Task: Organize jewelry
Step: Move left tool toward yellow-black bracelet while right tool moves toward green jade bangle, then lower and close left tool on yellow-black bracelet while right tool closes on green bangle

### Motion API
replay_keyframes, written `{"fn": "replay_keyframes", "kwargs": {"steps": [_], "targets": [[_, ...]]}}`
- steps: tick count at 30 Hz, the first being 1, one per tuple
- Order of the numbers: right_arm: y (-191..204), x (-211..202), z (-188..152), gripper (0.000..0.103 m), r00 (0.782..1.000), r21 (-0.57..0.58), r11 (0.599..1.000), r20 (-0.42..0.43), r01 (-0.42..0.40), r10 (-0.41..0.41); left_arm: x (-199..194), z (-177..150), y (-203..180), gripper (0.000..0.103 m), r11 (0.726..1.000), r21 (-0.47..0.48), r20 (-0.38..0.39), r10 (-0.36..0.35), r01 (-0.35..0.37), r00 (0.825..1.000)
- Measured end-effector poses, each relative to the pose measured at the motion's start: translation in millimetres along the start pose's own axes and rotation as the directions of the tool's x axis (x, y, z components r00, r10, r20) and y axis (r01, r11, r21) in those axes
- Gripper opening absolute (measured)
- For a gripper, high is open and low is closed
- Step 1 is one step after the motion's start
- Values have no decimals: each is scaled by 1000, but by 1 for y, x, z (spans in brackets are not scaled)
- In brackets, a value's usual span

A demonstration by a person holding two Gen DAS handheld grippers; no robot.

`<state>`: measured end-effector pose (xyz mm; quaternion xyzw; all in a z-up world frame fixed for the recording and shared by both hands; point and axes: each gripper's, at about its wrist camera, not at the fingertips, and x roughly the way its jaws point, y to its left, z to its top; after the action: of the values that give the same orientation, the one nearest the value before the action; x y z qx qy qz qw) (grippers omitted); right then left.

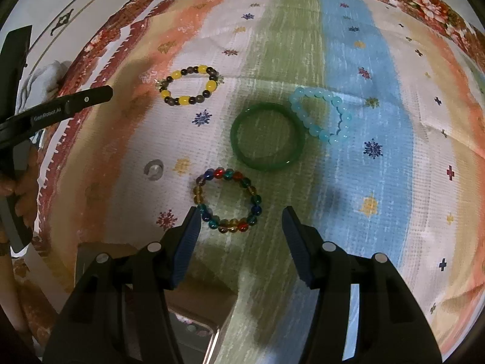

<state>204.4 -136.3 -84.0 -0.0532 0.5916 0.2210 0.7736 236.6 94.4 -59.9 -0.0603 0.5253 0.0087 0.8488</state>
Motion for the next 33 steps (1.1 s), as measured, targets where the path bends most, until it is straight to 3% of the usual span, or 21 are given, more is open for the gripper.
{"fn": "replay_keyframes", "kwargs": {"steps": [21, 33], "targets": [[-35, 23, 28, 57, 1000, 121, 993, -7, 8, -7, 48, 17, -13, 45, 997, 56, -61, 47, -44, 997], [-46, 34, 42, 57, 1000, 153, 988, -13, 17, -15, 65, 24, -17, 45, 998, 50, -87, 32, -27, 996]]}}
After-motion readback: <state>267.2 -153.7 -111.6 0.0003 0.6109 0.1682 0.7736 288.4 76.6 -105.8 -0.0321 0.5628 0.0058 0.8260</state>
